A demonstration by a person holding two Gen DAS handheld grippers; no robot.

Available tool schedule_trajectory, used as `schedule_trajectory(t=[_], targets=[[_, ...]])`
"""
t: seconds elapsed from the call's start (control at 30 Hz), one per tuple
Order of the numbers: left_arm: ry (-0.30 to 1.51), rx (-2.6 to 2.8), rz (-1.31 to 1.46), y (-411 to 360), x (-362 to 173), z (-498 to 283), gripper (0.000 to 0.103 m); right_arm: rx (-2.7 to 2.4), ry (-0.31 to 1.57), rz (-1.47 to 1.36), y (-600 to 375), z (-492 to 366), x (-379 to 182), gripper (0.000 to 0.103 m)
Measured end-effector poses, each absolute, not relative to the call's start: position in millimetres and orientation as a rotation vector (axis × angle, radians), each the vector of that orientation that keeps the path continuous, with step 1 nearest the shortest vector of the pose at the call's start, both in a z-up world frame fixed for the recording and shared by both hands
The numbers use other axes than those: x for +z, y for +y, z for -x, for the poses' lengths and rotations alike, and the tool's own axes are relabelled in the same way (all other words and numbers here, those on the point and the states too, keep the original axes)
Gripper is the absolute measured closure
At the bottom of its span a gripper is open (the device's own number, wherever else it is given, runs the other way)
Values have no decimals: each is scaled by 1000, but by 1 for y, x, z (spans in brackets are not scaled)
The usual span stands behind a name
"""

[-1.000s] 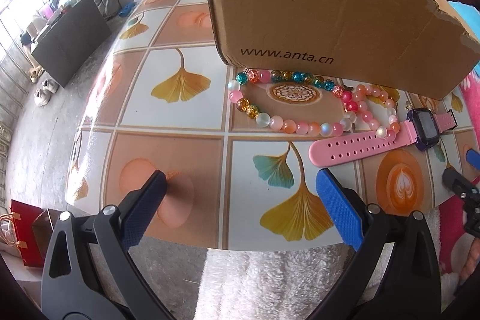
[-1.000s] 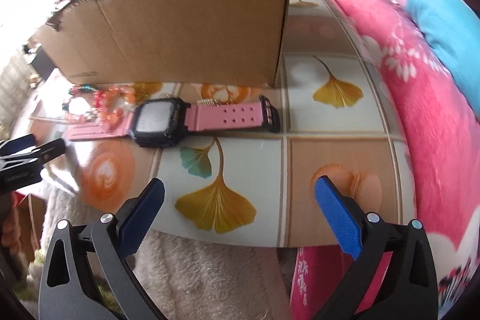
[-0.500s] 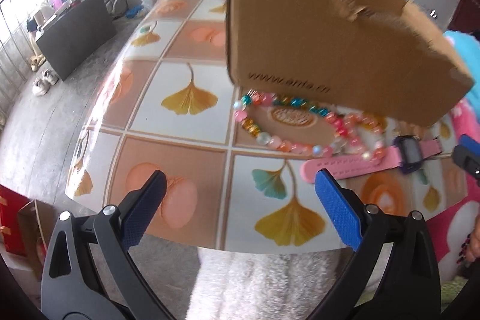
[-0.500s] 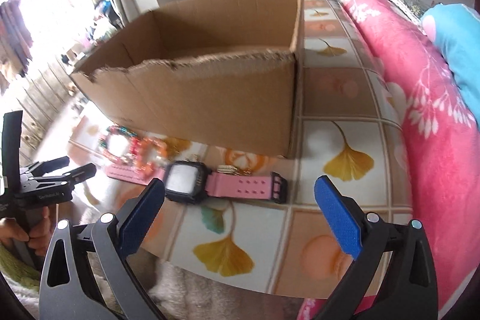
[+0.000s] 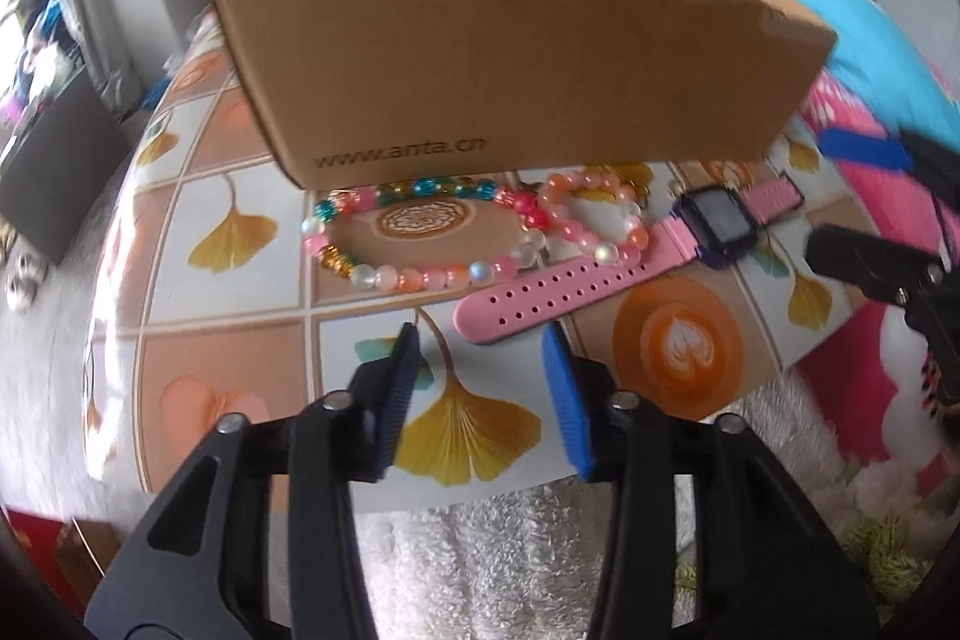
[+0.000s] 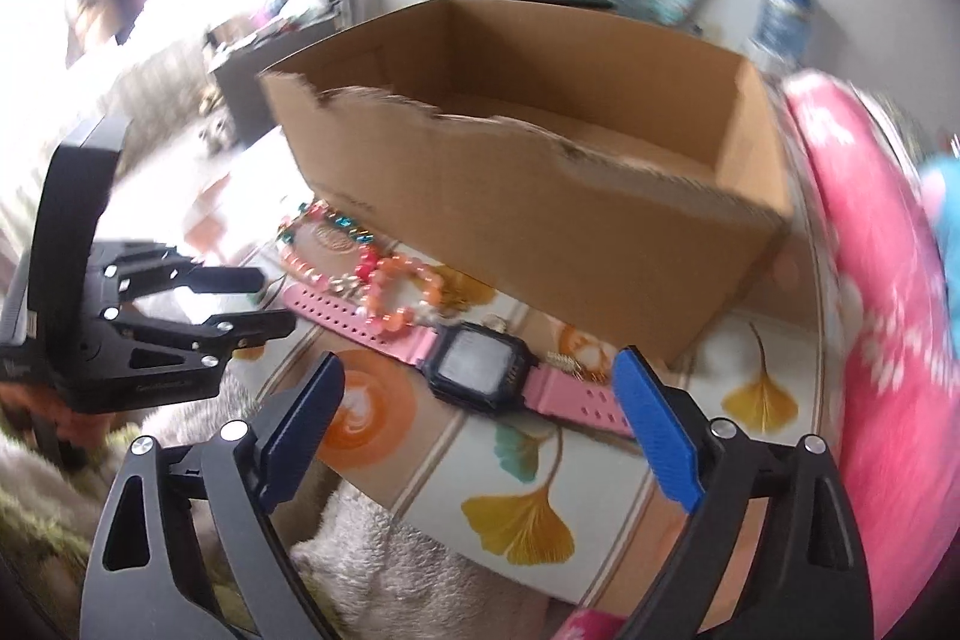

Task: Organize jewelry
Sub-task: 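Move the right gripper toward the pink-strap smartwatch, then close the right gripper around the smartwatch face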

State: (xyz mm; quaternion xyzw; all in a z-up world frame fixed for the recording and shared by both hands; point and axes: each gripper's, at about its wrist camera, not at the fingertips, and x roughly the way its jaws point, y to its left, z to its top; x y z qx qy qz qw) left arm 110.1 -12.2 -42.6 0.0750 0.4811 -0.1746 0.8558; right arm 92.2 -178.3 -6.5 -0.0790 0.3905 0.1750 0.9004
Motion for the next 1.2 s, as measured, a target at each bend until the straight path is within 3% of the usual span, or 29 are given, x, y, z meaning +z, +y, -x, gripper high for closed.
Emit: schedule_trajectory(t=[0.2,0.47,0.93,1.1,1.2], targets=[[1007,-392,-183,-7,-44,-119,80,424,895,353,-148,-108,-14,24],[1021,-405,-156,12,-46,-131,84,423,964,522,-139,-113,-35,25],[977,-450,-159,9,-36,-98,85,467,1002,551,-144,-98,-29,72],[945,-498,-209,-3,-31,-86,83,489,964,606,-149,-87,-28,74],[945,-503,-223,-8,-31,-83,83,501,943,653,-151,-92,-27,65]])
